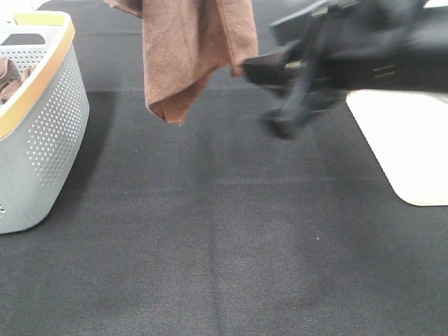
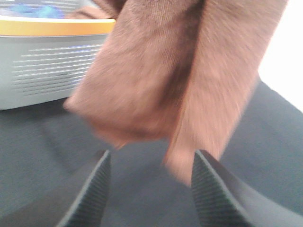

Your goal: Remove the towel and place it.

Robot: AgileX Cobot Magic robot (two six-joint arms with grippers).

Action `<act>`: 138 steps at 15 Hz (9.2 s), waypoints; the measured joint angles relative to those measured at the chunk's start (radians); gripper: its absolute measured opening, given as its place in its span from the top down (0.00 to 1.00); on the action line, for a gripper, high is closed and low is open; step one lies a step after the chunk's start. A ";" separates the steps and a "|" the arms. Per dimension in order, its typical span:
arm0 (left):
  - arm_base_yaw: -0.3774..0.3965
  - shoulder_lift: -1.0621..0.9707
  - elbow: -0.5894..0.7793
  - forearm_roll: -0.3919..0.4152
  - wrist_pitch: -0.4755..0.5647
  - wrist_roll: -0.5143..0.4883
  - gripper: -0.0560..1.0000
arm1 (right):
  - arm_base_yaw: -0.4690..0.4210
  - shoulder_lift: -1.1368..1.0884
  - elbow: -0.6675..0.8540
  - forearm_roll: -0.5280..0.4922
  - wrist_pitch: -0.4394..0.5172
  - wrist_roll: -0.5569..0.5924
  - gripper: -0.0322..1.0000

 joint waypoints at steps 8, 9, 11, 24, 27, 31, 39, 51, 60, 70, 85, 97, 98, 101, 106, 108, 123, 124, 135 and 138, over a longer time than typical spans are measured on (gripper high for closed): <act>-0.007 0.000 0.000 -0.024 0.024 0.003 0.95 | 0.043 0.173 -0.001 0.020 -0.299 0.116 0.48; -0.007 0.000 0.000 -0.029 0.041 0.003 0.95 | 0.043 0.173 -0.001 0.020 -0.325 0.129 0.48; -0.007 0.000 0.000 -0.038 0.051 0.003 0.95 | 0.043 0.173 -0.001 0.004 -0.346 0.155 0.48; -0.007 0.000 0.000 -0.126 0.119 0.003 0.95 | 0.043 0.222 -0.001 -0.059 -0.356 0.277 0.48; -0.007 0.000 0.000 -0.126 0.128 0.004 0.95 | 0.043 0.225 -0.001 -0.058 -0.371 0.277 0.50; -0.007 0.000 0.000 -0.126 0.129 0.005 0.95 | 0.043 0.225 -0.001 -0.012 -0.386 0.277 0.74; -0.007 0.000 0.000 0.201 -0.011 -0.050 0.95 | 0.043 0.129 -0.001 0.048 -0.193 0.268 0.97; -0.006 0.044 0.000 1.222 0.186 -0.847 0.95 | -0.220 0.126 -0.094 -0.025 0.615 0.456 0.97; -0.006 0.104 0.000 1.437 0.245 -0.899 0.95 | -0.326 0.175 -0.493 -1.019 0.862 1.164 0.97; 0.115 0.315 0.000 1.599 -0.365 -0.902 0.95 | -0.326 0.520 -0.870 -1.512 0.702 1.407 0.97; 0.155 0.718 0.000 1.610 -0.615 -0.958 0.95 | -0.396 0.861 -1.129 -1.446 0.877 1.614 0.97; 0.079 0.642 0.000 1.529 0.219 -0.928 0.95 | -0.391 0.861 -1.129 -1.079 1.334 1.414 0.97; 0.076 0.640 0.000 1.526 0.267 -0.900 0.95 | -0.390 0.861 -1.129 -1.048 1.356 1.397 0.97; 0.060 0.639 -0.004 1.492 0.435 -0.858 0.95 | -0.390 0.861 -1.129 -0.986 1.403 1.356 0.97; 0.060 0.639 -0.005 1.451 0.574 -0.853 0.95 | -0.390 0.856 -1.069 -0.911 1.410 1.326 0.97; 0.057 0.639 -0.002 1.440 0.628 -0.853 0.95 | -0.390 0.856 -0.981 -0.905 1.413 1.322 0.97; -0.006 0.638 0.051 1.341 0.813 -0.830 0.48 | -0.391 0.812 -0.684 -0.852 1.413 1.302 0.44; -0.013 0.638 0.051 1.339 0.814 -0.825 0.36 | -0.391 0.810 -0.684 -0.850 1.413 1.302 0.39; -0.026 0.590 0.053 1.329 0.816 -0.823 0.25 | -0.391 0.608 -0.679 -0.788 1.414 1.302 0.36; -0.026 0.541 0.050 1.339 0.817 -0.823 0.25 | -0.391 0.608 -0.679 -0.778 1.414 1.300 0.36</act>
